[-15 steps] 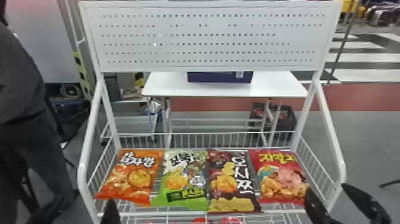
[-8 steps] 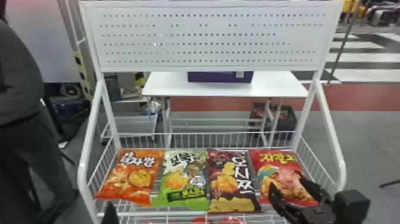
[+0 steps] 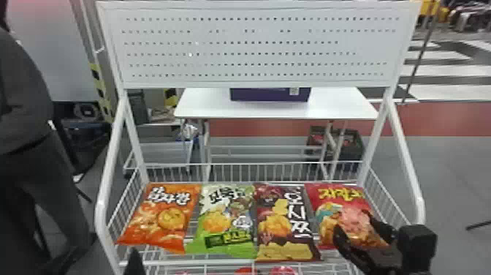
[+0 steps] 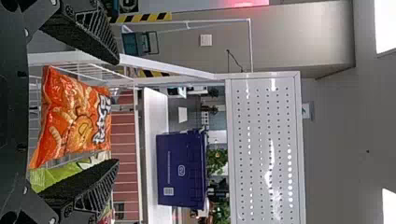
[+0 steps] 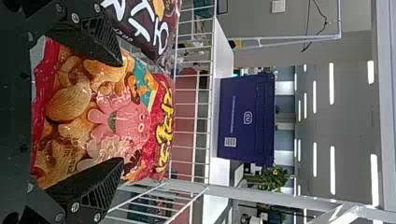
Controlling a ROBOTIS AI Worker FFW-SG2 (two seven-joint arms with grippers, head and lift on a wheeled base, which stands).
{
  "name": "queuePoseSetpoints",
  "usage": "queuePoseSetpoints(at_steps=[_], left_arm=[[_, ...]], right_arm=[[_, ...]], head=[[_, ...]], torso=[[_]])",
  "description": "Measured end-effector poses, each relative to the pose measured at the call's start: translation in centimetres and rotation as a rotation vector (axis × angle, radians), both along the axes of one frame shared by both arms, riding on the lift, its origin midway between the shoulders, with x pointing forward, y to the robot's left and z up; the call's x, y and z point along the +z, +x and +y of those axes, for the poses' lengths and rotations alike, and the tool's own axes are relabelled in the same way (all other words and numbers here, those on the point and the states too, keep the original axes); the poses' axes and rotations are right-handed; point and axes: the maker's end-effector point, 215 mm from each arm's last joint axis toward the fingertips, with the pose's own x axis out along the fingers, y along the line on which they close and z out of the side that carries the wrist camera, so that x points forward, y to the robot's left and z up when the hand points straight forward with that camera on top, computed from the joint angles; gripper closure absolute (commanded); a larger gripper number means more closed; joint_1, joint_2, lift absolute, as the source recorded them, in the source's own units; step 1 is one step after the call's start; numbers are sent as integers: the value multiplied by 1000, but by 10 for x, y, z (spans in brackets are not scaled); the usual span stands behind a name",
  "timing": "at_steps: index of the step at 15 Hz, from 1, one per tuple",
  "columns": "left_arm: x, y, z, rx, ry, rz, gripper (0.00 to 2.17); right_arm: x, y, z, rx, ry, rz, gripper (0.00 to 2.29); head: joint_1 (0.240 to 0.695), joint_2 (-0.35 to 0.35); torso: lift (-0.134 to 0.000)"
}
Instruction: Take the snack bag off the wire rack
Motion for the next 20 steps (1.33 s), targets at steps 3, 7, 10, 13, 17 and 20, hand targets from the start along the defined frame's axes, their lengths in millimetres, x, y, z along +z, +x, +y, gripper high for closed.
queuePoseSetpoints(at_steps=[3,7,10,13,17,20], left_arm=[[0,1,0,-2,0,-2,144],[1,3,0,-3,0,-2,144],[-1,4,0,-3,2,4,144],[-2,5,1,-2,1,5,144],[-3,7,2,0,3,9,144],[-4,9,2,1,1,9,144]], right_arm=[[-9,1,-3,-4,-6,23,545],[-21,-3,-5,1,-9,79,1575],[-28,-6,-3,19,-6,118,1851],[-27,-6,-1,23,-2,125,1946],[5,-10,13,44,21,68,1946],[40,-15,22,58,31,9,1946]], head=[[499,0],[499,0],[499,0],[499,0],[499,0],[499,0]], torso=[[0],[0],[0],[0],[0],[0]])
